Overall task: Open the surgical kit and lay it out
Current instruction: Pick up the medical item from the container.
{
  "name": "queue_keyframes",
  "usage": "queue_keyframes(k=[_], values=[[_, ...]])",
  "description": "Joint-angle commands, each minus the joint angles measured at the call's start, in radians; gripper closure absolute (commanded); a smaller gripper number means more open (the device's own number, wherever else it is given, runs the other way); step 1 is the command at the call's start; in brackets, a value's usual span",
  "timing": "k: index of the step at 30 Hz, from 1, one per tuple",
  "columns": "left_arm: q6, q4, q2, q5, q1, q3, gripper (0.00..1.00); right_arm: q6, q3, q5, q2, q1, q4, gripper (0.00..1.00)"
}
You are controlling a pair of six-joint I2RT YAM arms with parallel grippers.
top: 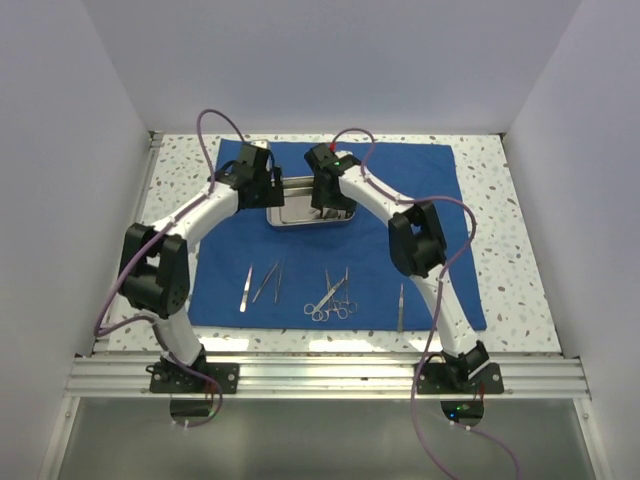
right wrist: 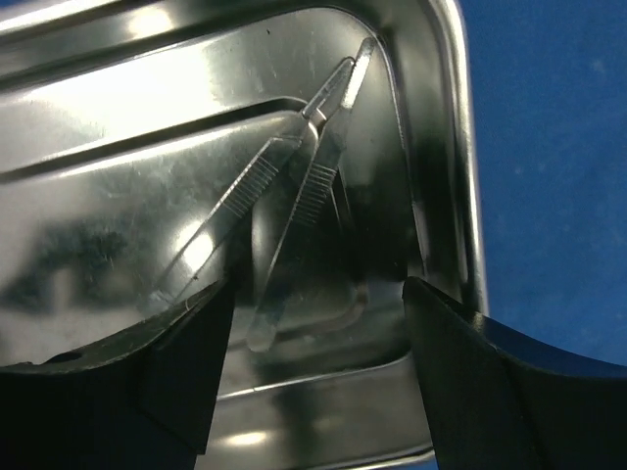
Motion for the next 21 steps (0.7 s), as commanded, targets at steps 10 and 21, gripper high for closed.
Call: queue_keyframes(k=[10, 21], values=[[0.016, -0.077, -0.164, 0.017, 0.004, -0.096, 0.26, 0.064, 0.187, 0.035, 0.162, -0.011, 0.075, 0.26], [0.039, -0.108, -0.231, 0.003, 0.004, -0.128, 0.27, 0.060, 0.279, 0.089, 0.263, -0.046, -0.010, 0.66]])
